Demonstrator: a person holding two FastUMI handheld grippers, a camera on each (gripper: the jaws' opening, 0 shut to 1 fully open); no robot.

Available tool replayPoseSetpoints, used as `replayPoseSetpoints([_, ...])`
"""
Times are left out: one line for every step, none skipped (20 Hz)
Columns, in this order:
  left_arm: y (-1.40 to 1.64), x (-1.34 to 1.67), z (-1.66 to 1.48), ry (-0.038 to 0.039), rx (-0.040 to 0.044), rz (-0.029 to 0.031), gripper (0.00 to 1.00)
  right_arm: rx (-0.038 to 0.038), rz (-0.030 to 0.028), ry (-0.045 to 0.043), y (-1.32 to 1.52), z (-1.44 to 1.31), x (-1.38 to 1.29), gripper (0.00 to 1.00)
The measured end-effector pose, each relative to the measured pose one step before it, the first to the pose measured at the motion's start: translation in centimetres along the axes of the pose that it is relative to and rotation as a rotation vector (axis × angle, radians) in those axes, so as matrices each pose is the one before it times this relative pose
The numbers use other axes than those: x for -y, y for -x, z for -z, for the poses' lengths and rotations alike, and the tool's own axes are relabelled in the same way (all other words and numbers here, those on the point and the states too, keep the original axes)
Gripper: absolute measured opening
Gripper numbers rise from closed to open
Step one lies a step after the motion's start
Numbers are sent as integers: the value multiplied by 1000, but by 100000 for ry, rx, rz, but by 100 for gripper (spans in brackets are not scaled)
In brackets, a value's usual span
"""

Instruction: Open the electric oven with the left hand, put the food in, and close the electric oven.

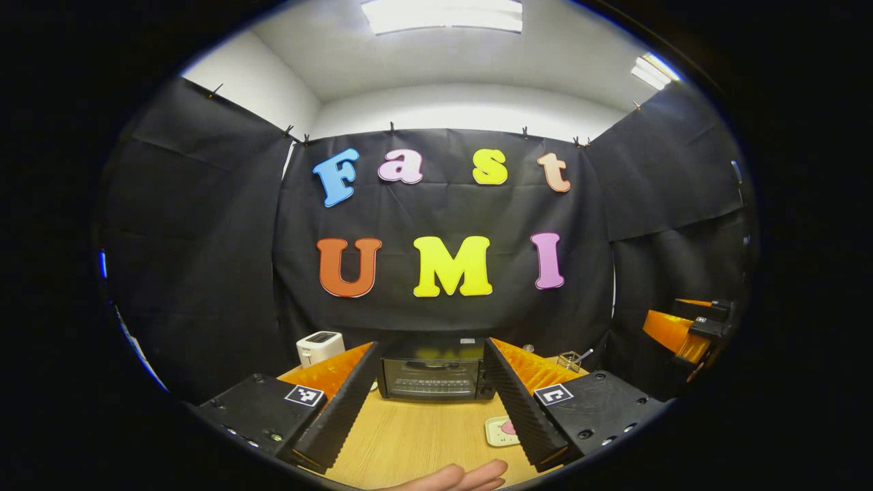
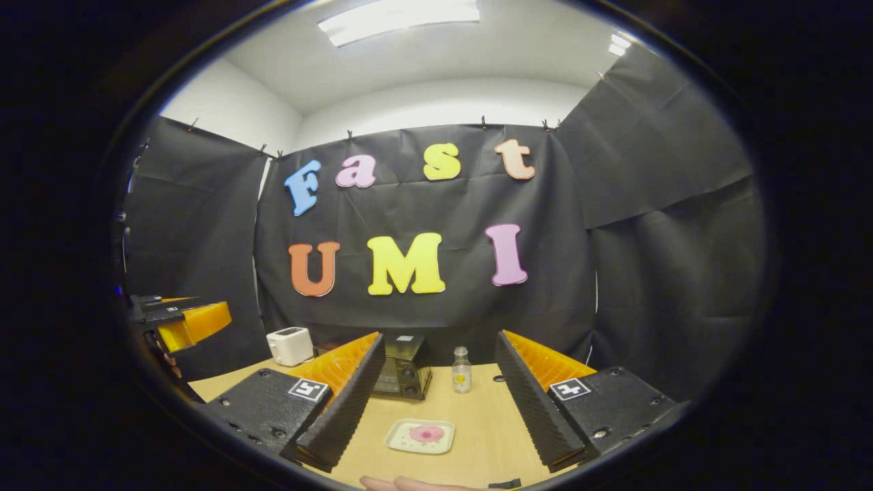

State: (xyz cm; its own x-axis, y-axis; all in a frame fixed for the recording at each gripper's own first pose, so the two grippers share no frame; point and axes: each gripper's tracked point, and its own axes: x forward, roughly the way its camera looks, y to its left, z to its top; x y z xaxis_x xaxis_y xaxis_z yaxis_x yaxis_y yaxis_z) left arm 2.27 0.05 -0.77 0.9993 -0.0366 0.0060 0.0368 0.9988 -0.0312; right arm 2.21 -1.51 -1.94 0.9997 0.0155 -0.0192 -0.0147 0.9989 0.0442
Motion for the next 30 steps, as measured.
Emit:
replayPoseSetpoints([-593, -45, 434, 29, -838, 535, 96, -39, 427, -437, -488, 220, 358, 100])
replayPoseSetpoints([-520, -186, 394, -573, -931, -232, 96, -270, 350, -13, -581, 350, 400, 100])
replayPoseSetpoints([-543, -395, 108, -1285, -173, -727, 96, -227, 199, 95, -601, 255, 234, 100])
replayPoseSetpoints([-544, -331, 247, -1478, -135, -945, 96, -212, 190, 137, -499, 253, 128, 100])
replayPoseSetpoints([-767, -201, 417, -845, -400, -522, 96, -316, 300, -187, -546, 246, 272, 100])
replayPoseSetpoints([-670, 48, 399, 279, -553, 416, 96, -318, 89, -125, -460, 282, 154, 100])
replayPoseSetpoints([-695, 154, 387, 490, -656, 1122, 96, -438, 3, 243, -533, 190, 94, 100])
replayPoseSetpoints([-892, -2, 238, 586, -79, 627, 96, -357, 275, 353, -512, 275, 232, 100])
replayPoseSetpoints([-689, -393, -70, 486, 670, -383, 96, -229, 524, 366, -517, 193, 302, 100])
replayPoseSetpoints([-1089, -452, -97, 346, 825, -1025, 96, -107, 558, 352, -458, 236, 368, 100])
replayPoseSetpoints([-1320, -304, 172, 239, 478, -906, 96, -229, 618, 323, -501, 138, 344, 100])
replayPoseSetpoints([-1400, -185, 358, 338, 21, -745, 96, -292, 615, 263, -464, 368, 352, 100])
replayPoseSetpoints([-1355, 42, 508, -18, -842, -144, 96, -310, 735, 111, -446, 232, 472, 100])
replayPoseSetpoints([-1580, -10, 628, -53, -1166, -41, 95, 482, 1041, 20, -463, 142, 526, 100])
replayPoseSetpoints([-1552, 58, 608, 3, -1156, -78, 96, 2124, 1381, 388, -484, -236, 600, 100])
replayPoseSetpoints([-1645, 96, 730, 38, -1475, 193, 96, 1680, 2293, 829, -493, -172, 793, 100])
replayPoseSetpoints([-1793, 338, 800, -12, -1859, 1008, 96, 837, 2024, 797, -438, 232, 770, 100])
replayPoseSetpoints([-1709, 488, 996, -31, -2119, 1541, 95, 361, 1324, 194, -329, 389, 485, 100])
replayPoseSetpoints([-1547, 419, 942, -566, -2689, 1712, 95, -329, 503, 0, -413, 309, 255, 100])
replayPoseSetpoints([-1713, 298, 1061, -759, -2659, 924, 95, -671, -168, -311, -386, 351, 63, 100])
replayPoseSetpoints([-1578, -51, 947, -536, -2564, -87, 96, -1032, -339, -135, -373, 365, 116, 100])
replayPoseSetpoints([-1688, 230, 1032, -218, -2867, 514, 96, -802, -44, 142, -373, 455, 354, 100])
replayPoseSetpoints([-1381, 374, 1172, -37, -2920, 700, 96, -209, 119, 298, -349, 164, 379, 100])
replayPoseSetpoints([-1360, 209, 1008, 132, -3702, 607, 96, -192, 378, 246, -328, 172, 409, 100])
replayPoseSetpoints([-1448, 112, 1077, 519, -3912, 541, 96, -65, 428, 133, -214, 44, 368, 100])
replayPoseSetpoints([-1383, 188, 992, 304, -3415, 685, 96, -59, 150, 178, -95, 190, 272, 100])
replayPoseSetpoints([-1262, -111, 603, 119, -2029, -416, 96, 166, -58, -24, -71, 56, 279, 100])
replayPoseSetpoints([-1054, -172, 435, -622, -2069, -633, 96, 65, -301, -149, 7, 135, 224, 100])
replayPoseSetpoints([-1033, 103, 557, -760, -1385, 189, 96, 116, -496, -361, 109, 33, 211, 100])
replayPoseSetpoints([-907, -103, 542, -421, -1507, -339, 97, 86, -369, -206, 122, 93, 265, 100])
